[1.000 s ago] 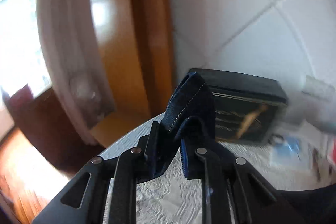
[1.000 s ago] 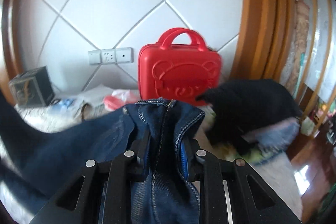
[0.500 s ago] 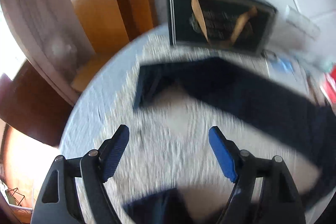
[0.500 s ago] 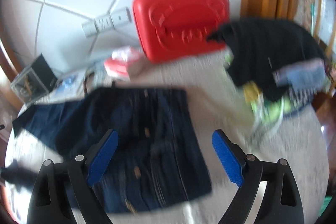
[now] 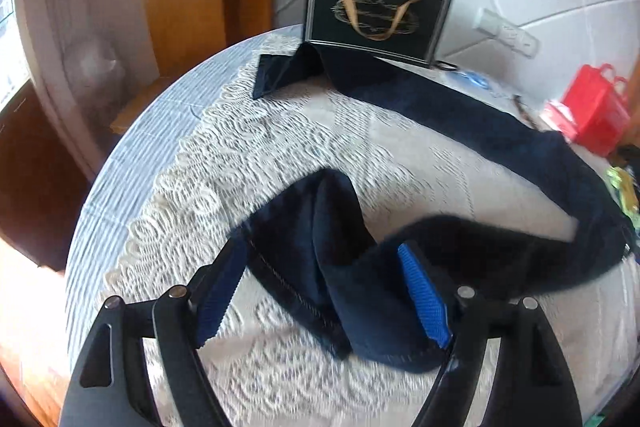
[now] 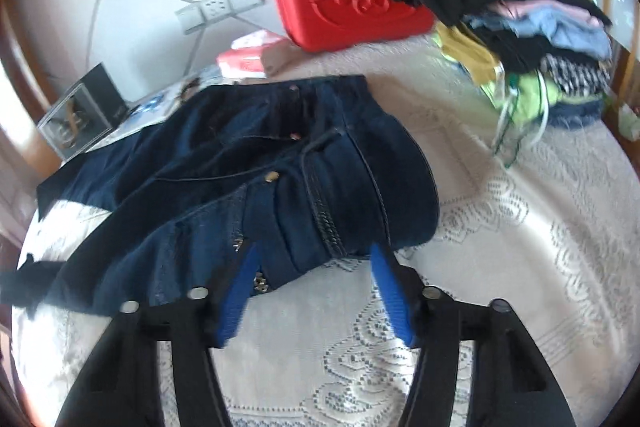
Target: Fold clothes
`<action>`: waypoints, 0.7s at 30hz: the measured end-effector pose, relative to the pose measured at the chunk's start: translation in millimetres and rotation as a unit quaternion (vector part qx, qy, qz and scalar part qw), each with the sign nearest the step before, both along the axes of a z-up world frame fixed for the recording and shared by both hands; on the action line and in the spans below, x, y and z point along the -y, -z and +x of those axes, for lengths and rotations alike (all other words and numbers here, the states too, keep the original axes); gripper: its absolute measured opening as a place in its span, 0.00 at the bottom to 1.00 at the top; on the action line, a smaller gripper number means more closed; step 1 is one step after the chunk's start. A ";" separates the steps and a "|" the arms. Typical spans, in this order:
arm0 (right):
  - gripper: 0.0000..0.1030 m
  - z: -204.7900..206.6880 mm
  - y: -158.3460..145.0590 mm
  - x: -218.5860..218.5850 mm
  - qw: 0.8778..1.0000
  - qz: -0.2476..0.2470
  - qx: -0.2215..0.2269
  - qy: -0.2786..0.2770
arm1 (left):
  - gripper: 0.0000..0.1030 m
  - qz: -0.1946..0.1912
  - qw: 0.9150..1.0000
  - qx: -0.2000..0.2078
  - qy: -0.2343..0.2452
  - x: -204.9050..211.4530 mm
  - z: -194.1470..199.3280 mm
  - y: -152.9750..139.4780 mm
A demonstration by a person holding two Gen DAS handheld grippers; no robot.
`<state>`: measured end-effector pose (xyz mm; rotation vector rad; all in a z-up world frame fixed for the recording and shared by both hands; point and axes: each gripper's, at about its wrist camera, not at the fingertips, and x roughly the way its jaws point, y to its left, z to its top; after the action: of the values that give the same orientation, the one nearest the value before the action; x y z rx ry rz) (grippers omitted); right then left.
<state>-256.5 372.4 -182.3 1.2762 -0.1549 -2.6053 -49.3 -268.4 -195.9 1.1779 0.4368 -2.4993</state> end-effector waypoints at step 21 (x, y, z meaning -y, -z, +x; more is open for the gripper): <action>0.82 -29.5 55.6 -32.7 0.998 0.058 0.034 0.006 | 0.97 -0.025 0.998 0.058 0.006 -21.7 -64.2 78.1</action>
<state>-286.0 405.1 -237.9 1.4072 -0.0219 -2.6165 -113.5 -246.6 -273.9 1.2999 0.3356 -2.4212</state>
